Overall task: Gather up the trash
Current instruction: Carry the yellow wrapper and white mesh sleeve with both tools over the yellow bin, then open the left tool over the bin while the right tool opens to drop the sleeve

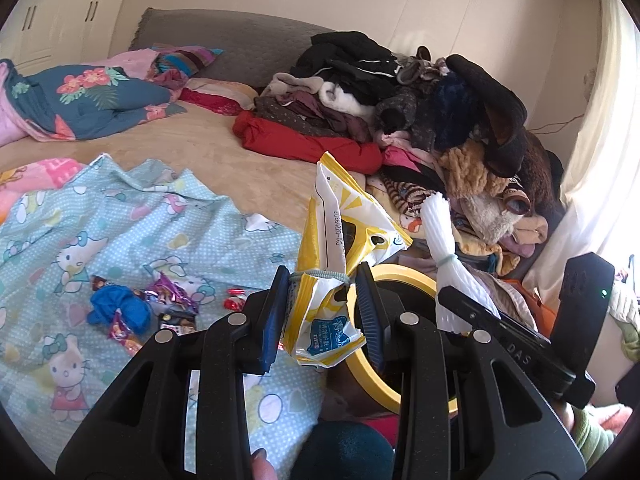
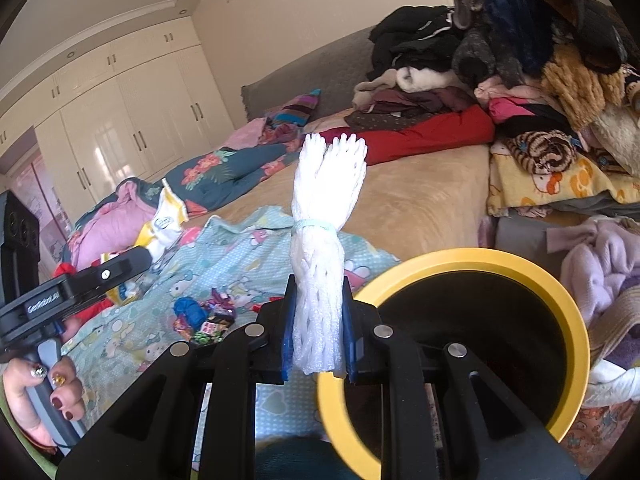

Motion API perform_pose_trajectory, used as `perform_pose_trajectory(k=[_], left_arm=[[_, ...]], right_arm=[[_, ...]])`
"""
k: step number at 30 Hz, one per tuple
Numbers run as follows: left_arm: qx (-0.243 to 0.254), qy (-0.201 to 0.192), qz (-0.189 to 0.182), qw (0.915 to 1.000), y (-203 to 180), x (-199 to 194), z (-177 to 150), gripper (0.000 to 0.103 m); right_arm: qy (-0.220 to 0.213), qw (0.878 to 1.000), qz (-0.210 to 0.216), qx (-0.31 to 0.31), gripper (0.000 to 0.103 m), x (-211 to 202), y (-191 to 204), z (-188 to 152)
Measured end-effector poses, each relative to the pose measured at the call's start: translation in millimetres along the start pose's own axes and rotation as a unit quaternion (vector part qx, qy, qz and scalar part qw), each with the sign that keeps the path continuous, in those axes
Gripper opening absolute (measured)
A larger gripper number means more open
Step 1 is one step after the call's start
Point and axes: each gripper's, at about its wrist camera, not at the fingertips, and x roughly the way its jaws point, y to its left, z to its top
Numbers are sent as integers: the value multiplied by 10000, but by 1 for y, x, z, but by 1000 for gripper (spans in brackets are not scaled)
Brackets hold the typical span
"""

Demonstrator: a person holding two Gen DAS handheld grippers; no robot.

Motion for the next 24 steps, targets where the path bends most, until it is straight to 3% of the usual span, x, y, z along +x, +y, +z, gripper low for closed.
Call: perform_pose_trajectory(k=[24], left_arm=[[293,526,-342,9976,-41,36,-27,27]], right_arm=[[112,9976,-511,460,19,0,-60,-6]])
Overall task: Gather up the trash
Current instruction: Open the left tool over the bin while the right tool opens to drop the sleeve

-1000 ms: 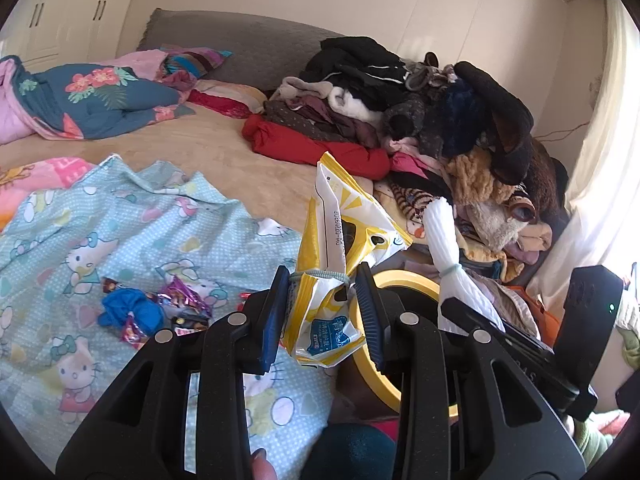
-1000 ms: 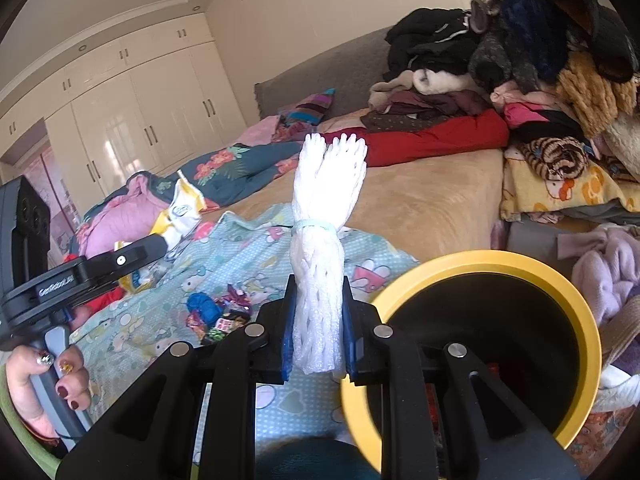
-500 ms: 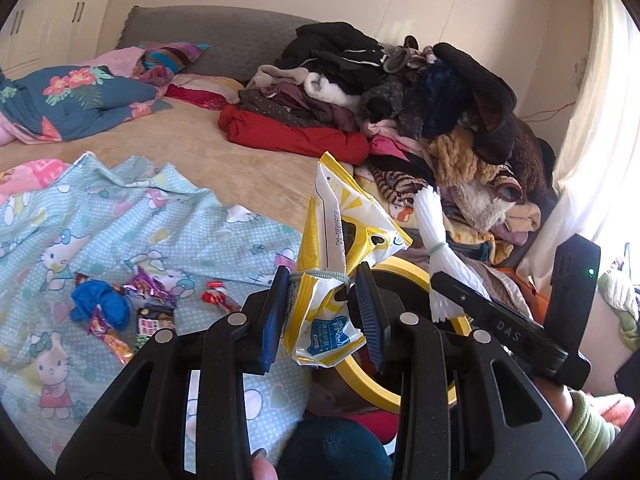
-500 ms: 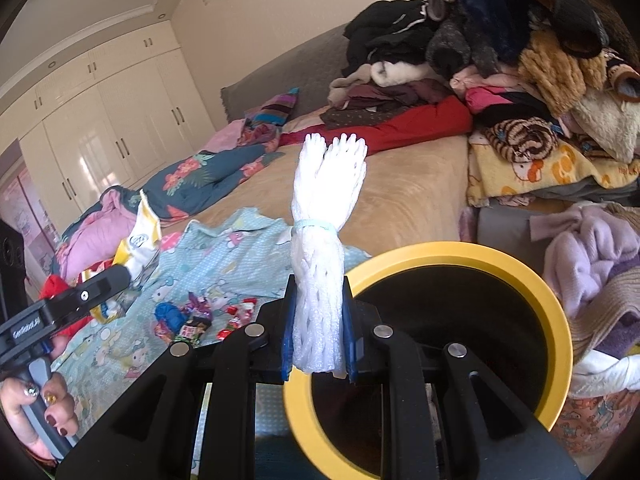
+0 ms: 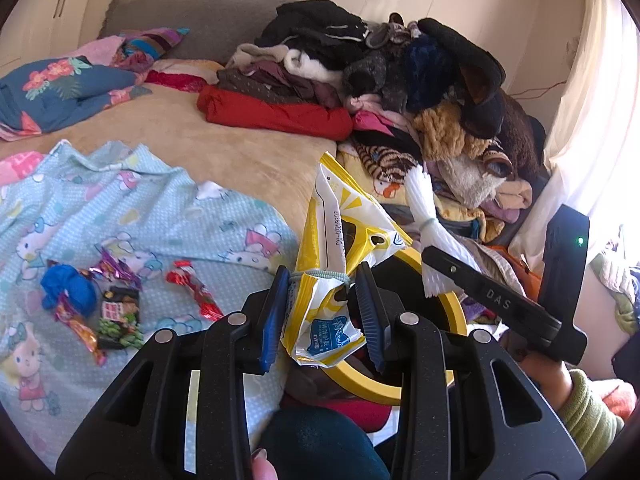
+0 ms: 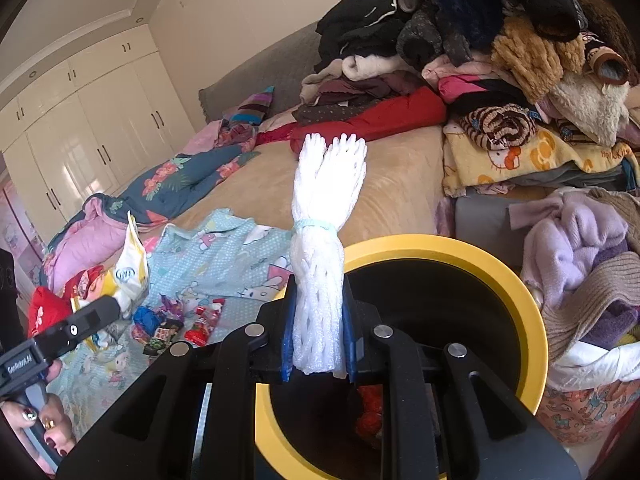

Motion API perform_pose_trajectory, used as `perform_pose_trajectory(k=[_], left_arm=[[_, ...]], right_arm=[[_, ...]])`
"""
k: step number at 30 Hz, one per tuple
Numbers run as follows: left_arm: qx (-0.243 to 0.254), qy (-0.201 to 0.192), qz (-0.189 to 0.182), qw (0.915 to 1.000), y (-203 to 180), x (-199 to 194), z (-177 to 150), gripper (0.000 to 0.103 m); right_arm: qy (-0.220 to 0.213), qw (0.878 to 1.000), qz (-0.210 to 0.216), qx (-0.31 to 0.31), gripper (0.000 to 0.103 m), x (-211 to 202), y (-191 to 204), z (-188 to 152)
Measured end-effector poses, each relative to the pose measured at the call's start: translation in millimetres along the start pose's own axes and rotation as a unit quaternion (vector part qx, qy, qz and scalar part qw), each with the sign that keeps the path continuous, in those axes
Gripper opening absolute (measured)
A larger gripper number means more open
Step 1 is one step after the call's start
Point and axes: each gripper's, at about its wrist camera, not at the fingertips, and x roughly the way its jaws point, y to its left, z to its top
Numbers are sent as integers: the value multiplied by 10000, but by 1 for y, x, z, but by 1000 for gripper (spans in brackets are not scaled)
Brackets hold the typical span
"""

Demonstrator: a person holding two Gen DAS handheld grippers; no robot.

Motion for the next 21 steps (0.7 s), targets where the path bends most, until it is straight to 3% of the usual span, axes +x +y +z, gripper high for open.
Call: perform_pose_trajectory(k=[21], left_arm=[[275,743,-117,9968,-34,75,-21,27]], right_arm=[[546,9961,-416,560,20,26,-54,-18]])
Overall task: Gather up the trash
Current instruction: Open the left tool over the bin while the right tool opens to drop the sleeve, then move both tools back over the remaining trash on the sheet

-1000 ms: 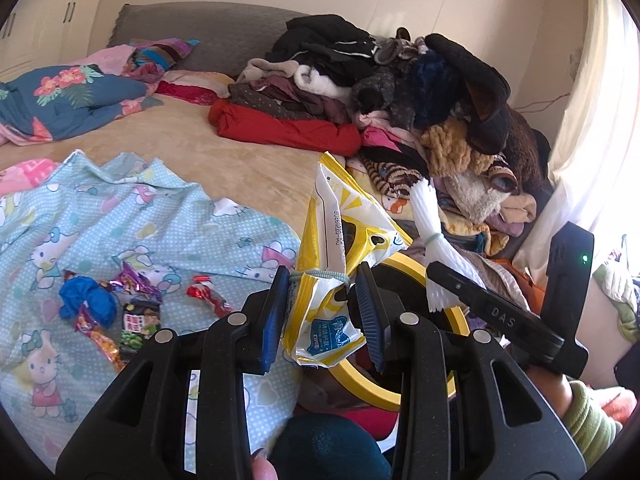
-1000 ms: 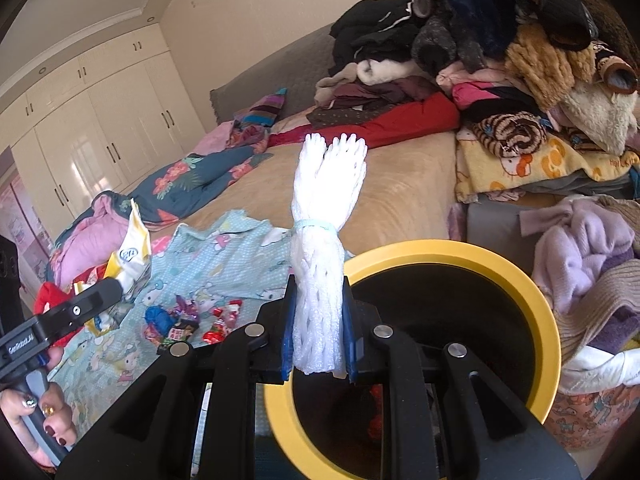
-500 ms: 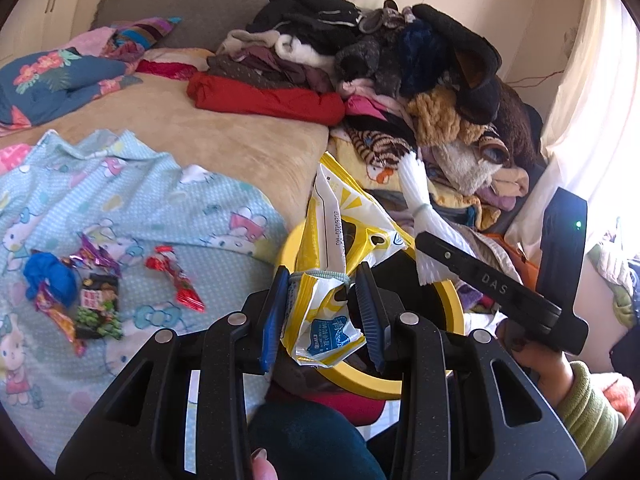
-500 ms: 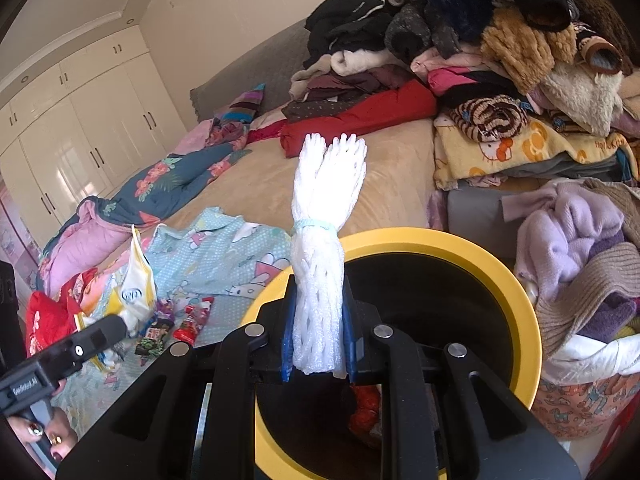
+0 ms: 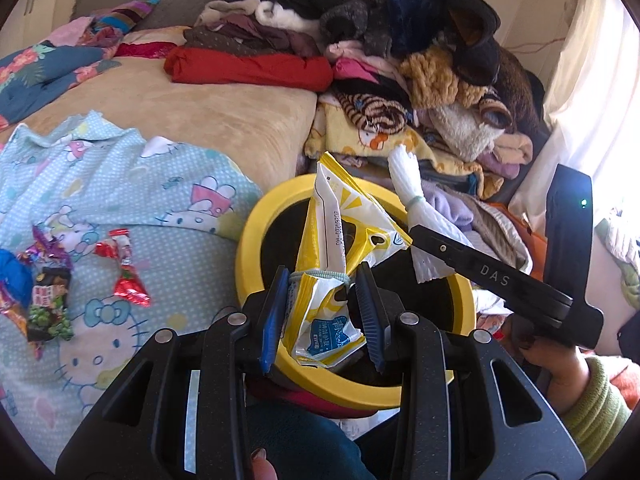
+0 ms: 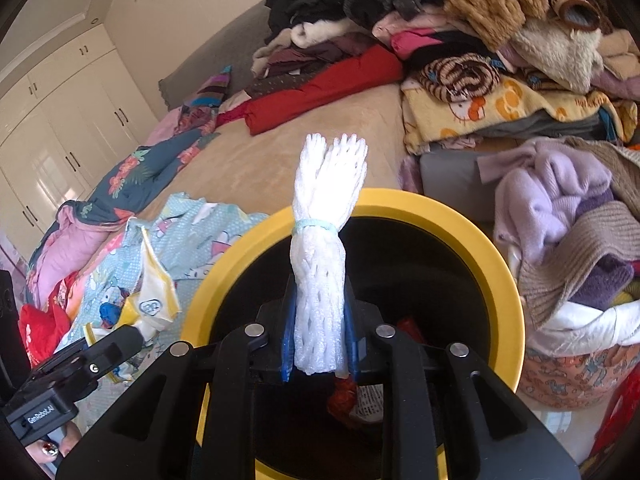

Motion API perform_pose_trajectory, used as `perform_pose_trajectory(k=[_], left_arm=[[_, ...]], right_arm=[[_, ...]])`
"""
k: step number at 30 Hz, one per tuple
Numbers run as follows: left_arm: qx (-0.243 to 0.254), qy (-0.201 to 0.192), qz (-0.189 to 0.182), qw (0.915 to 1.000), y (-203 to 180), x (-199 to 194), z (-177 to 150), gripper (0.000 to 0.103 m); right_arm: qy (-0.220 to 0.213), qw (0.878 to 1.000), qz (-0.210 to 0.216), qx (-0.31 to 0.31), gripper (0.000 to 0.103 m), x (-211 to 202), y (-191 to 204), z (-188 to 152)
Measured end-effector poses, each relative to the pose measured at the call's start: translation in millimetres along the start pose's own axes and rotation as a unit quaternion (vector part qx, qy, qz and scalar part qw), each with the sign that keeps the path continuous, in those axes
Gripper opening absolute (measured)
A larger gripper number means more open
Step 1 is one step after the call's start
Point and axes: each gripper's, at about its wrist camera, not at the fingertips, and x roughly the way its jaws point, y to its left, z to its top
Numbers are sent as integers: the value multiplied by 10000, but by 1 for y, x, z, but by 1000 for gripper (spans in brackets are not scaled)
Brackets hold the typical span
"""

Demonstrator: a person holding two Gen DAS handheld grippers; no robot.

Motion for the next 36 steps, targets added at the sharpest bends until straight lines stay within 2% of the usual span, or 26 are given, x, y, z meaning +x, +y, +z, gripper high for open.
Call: perform_pose_trajectory(k=[11,13,14,15,16,18,20,21,23,30,36], left_arm=[[82,341,15,9994,-2,36,4,28],[56,335,34,9994,-1,38,4,28],[44,311,31,9995,0,37,4,28],[36,286,25,9996,0,36,4,30],[18,261,24,9997,2,35,4,34],[-84,183,70,9998,7,30,3,58],[-134,36,114,9998,12,21,4,67],[-148,-41,163,9998,13,17,4,79],[-207,-235,284,9991,18,6,4,92],[-336,-532,499,9968,30,-16,7,92],[-406,-683,595,9951,42,-32,6,92]], right_arm=[[189,9995,-50,238,21,11,-19,-4],[198,9993,-45,319,25,12,-22,-5],[196,9991,-56,360,32,12,-24,-4],[183,9990,-72,411,40,12,-26,-4],[163,9988,-84,443,42,12,-27,-4],[140,9988,-120,464,46,11,-28,-4],[110,9987,-133,478,50,11,-27,-3],[99,9988,-137,467,51,11,-26,-3],[65,9990,-143,424,54,10,-23,-3],[-116,9997,-49,214,66,2,-5,0],[-180,9998,19,49,68,-1,11,0]])
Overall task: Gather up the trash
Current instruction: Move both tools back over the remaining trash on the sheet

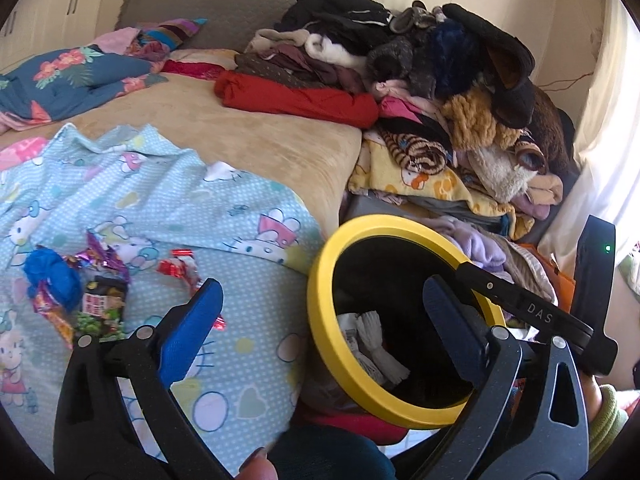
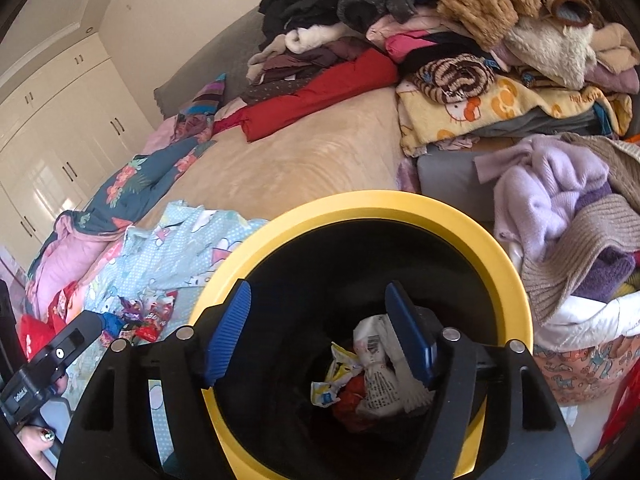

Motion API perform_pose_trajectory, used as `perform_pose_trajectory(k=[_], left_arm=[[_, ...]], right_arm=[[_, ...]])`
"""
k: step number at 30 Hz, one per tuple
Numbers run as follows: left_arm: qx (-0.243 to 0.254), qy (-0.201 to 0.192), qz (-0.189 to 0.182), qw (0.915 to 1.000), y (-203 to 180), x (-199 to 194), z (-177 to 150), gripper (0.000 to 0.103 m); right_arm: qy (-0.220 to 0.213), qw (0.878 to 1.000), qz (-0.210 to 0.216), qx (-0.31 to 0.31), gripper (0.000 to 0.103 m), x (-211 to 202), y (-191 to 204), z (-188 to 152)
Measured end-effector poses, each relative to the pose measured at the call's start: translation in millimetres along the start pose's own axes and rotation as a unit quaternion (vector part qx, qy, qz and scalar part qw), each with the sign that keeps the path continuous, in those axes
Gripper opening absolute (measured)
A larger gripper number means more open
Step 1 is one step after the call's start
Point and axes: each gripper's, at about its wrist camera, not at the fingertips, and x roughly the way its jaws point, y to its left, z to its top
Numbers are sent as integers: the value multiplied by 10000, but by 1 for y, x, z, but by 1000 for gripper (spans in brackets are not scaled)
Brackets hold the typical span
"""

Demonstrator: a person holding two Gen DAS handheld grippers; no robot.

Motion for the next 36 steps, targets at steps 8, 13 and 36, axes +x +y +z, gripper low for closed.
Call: perform_pose_trajectory(k=[8,13,36], left_arm=[[90,-337,266,9990,11,-23,5,92],[111,-493,395,9979,18,-33,9,92],[-401,-1018,827,9906,76,-71,22,92]], right_arm=[[-137,9996,130,-210,69,-7,26,-1],[-272,9987,254,-353,71,-14,44,0],[-312,9906,680,-1147,76,-19,130,-22]])
